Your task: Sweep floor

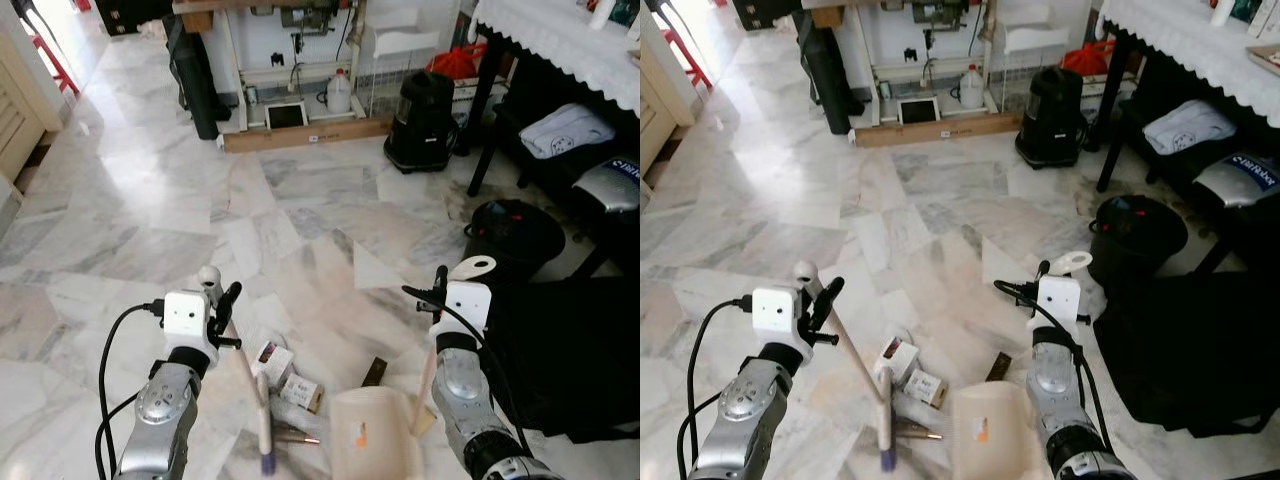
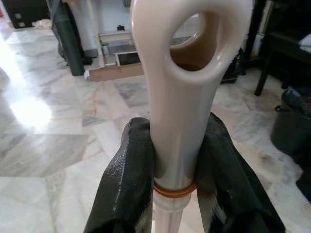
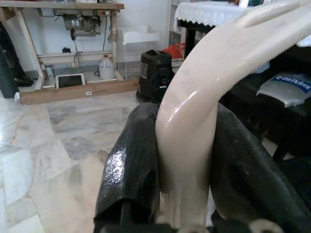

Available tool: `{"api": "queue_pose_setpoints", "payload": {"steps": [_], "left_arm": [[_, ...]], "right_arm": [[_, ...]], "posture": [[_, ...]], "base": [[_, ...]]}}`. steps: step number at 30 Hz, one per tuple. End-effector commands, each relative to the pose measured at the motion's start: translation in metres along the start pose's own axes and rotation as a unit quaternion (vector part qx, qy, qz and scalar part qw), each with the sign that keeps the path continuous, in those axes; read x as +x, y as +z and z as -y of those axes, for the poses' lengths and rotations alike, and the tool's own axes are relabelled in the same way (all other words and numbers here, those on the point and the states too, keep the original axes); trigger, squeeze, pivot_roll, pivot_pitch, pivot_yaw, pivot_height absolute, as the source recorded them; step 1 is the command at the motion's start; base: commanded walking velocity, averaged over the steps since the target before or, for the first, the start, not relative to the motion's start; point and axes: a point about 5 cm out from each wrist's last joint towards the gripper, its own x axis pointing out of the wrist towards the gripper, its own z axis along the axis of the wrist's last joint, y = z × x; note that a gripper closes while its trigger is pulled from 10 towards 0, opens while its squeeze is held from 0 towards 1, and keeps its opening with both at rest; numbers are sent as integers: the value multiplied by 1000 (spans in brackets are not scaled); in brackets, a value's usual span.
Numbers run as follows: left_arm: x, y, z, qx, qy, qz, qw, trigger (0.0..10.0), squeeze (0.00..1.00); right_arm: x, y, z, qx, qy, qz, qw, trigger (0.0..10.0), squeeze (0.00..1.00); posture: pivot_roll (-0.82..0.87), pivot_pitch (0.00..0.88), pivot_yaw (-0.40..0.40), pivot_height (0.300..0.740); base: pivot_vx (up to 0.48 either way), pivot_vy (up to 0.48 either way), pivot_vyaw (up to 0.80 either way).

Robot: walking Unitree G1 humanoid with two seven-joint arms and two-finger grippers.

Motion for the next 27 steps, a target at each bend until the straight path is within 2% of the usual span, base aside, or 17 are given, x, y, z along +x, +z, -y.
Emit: {"api": "queue_pose_setpoints", "payload": {"steps": [1, 7, 15, 21, 27], "left_arm": [[-1, 9, -3, 21, -5, 17, 1000, 10000, 0], [-3, 10, -5, 34, -8, 16, 999, 10000, 0], [-6, 14, -10, 55, -18, 17, 998, 10000, 0], [-9, 13, -17, 66, -21, -1, 998, 10000, 0], [-11, 5, -12, 70, -52, -35, 996, 10000, 0]], "right_arm": [[-1, 1, -3, -1, 3, 5, 1000, 10000, 0], [-5, -6, 0, -6, 1, -8, 1000, 10000, 0], [-15, -17, -4, -11, 4, -36, 999, 10000, 0], [-21, -25, -6, -15, 8, -54, 998, 10000, 0], [-24, -28, -8, -18, 8, -62, 998, 10000, 0]], "posture": [[146, 72, 44, 740], [152, 80, 52, 740], [172, 102, 65, 740], [190, 110, 74, 740], [203, 127, 82, 740]], "base": [[0, 0, 0], [0, 0, 0], [0, 0, 0], [0, 0, 0], [0, 0, 0]]}}
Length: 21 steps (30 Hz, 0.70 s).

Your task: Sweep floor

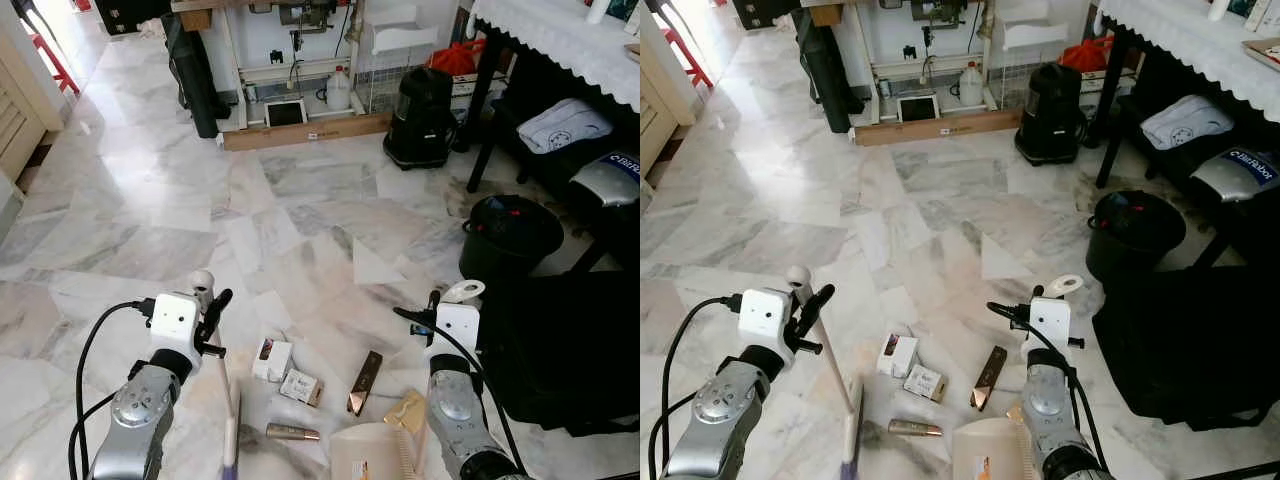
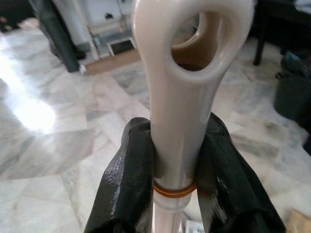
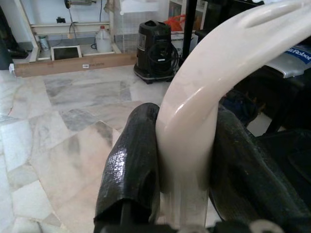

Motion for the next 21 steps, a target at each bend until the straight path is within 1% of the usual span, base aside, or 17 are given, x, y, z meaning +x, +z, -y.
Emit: {"api": "queue_pose_setpoints", "payload": {"steps": [1, 6, 17, 21], "left_arm": [[-2, 1, 3, 10, -19, -7, 1000, 10000, 0], [-2, -4, 5, 5, -27, -22, 999, 10000, 0], [0, -2, 6, -6, -28, -20, 999, 10000, 0], [0, -3, 6, -8, -34, -25, 999, 10000, 0]], "right_arm": [[-4, -6, -4, -5, 7, -16, 1000, 10000, 0], [-3, -6, -3, -8, 4, -19, 1000, 10000, 0], [12, 11, -1, -12, 3, 11, 1000, 10000, 0], [14, 12, -2, -11, 5, 11, 1000, 10000, 0]], "posture": [[205, 129, 84, 740], [204, 135, 87, 740], [208, 151, 91, 740], [208, 147, 90, 740]], "base": [[0, 0, 0], [0, 0, 0], [0, 0, 0], [0, 0, 0]]}}
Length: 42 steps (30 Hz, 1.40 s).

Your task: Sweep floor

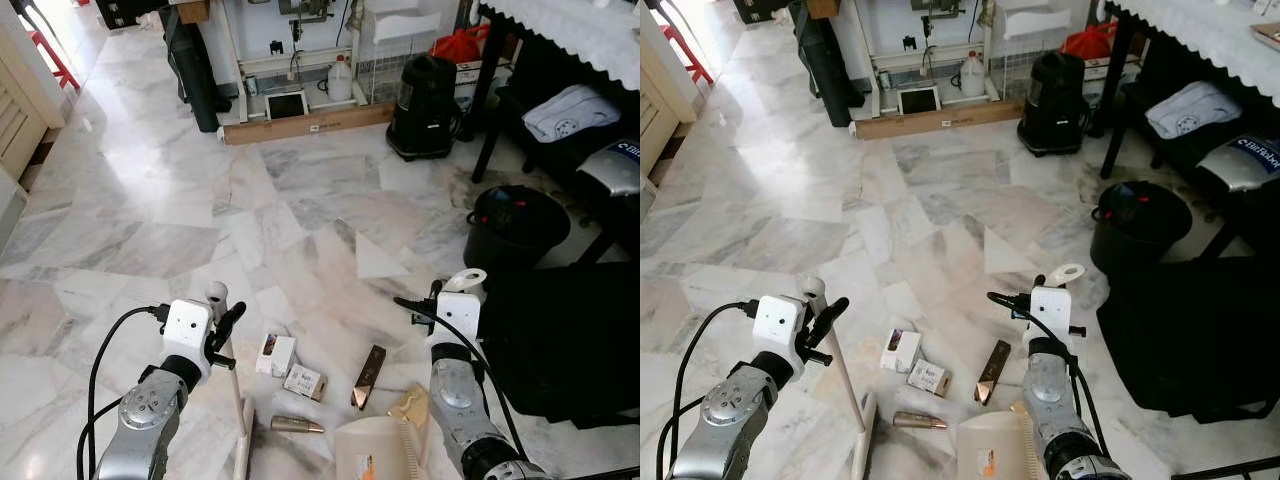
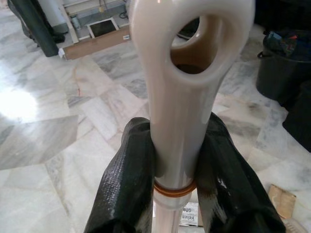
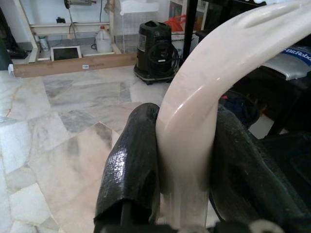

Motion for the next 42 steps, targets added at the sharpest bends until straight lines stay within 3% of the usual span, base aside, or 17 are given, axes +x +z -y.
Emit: {"api": "queue_pose_setpoints", "payload": {"steps": [1, 22, 29, 37, 42], "left_arm": [[-1, 1, -1, -1, -5, -5, 1000, 10000, 0], [1, 9, 2, -4, -14, 18, 1000, 10000, 0], [3, 17, 4, -11, -21, 27, 999, 10000, 0], [0, 14, -5, -25, -16, 19, 999, 10000, 0], [2, 12, 0, -41, -31, 10, 999, 10000, 0]], "right_arm": [[0, 0, -3, -3, 6, -3, 1000, 10000, 0], [15, 20, -1, 17, 3, 35, 999, 10000, 0], [0, -6, -5, -6, 28, -31, 999, 10000, 0], [-8, -18, -10, -5, 42, -64, 997, 10000, 0], [-11, -22, -6, -7, 40, -70, 997, 10000, 0]], "posture": [[212, 139, 89, 740], [215, 92, 84, 740], [267, 103, 77, 740], [246, 120, 82, 740], [235, 124, 81, 740]], "base": [[0, 0, 0], [0, 0, 0], [0, 0, 0], [0, 0, 0], [0, 0, 0]]}}
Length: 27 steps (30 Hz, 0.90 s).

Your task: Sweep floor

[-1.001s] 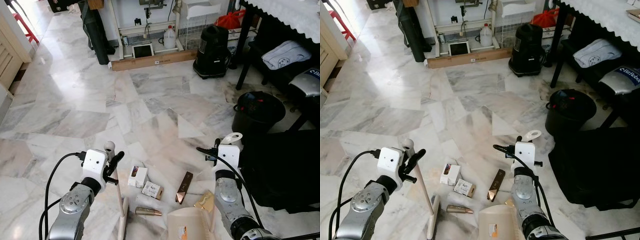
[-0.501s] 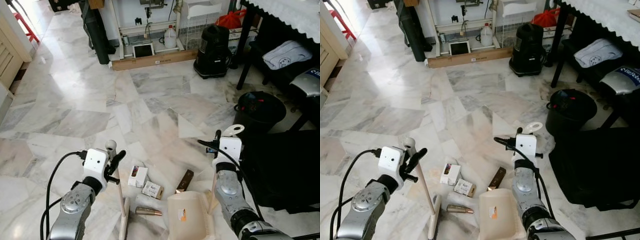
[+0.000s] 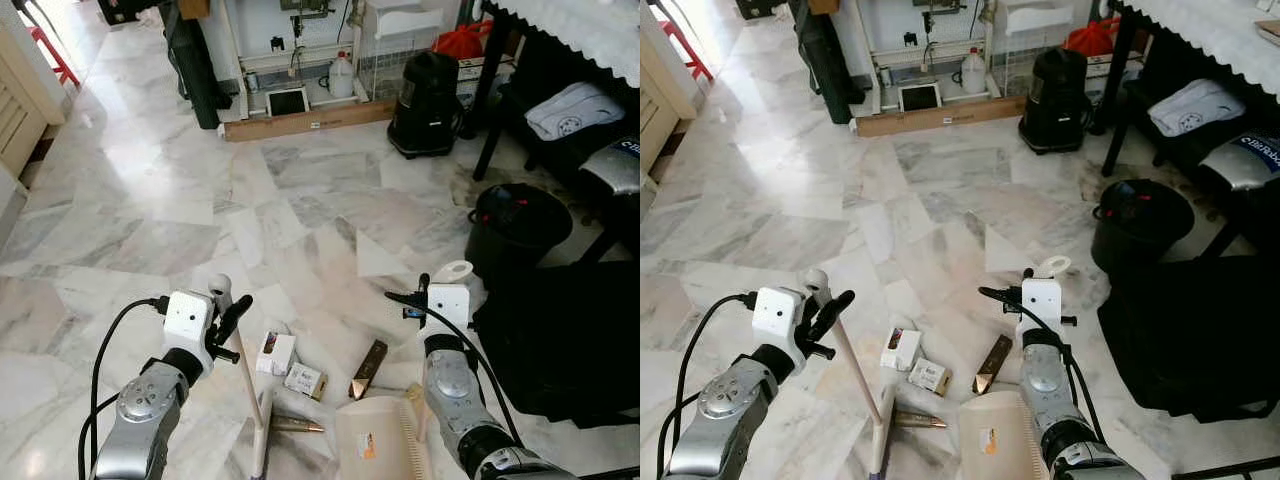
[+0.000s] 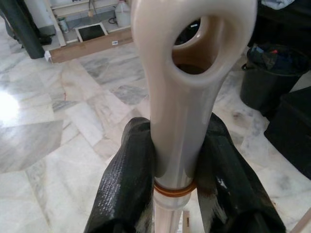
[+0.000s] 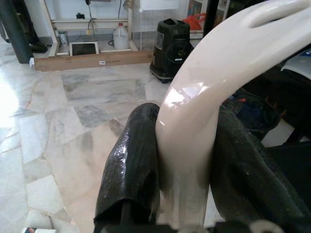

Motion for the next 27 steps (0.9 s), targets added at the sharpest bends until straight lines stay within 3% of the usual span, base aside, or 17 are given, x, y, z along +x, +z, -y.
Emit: {"api": "queue_pose_setpoints", "payload": {"steps": [1, 11, 18, 27], "left_arm": [[1, -1, -1, -10, -7, -9, 1000, 10000, 0], [-1, -7, 10, -62, -80, -54, 993, 10000, 0], [6, 5, 4, -95, -59, -31, 993, 10000, 0], [7, 6, -4, -148, -23, -21, 988, 10000, 0]], "right_arm": [[-15, -25, 0, -4, 2, -62, 998, 10000, 0], [-17, -27, 3, -6, -3, -67, 998, 10000, 0], [-12, -21, -1, -1, -1, -59, 998, 10000, 0], [-12, -21, -1, 3, -1, -59, 998, 10000, 0]], "posture": [[234, 124, 81, 740], [227, 128, 80, 740], [221, 126, 79, 740], [214, 124, 77, 740]], "base": [[0, 0, 0], [0, 0, 0], [0, 0, 0], [0, 0, 0]]}}
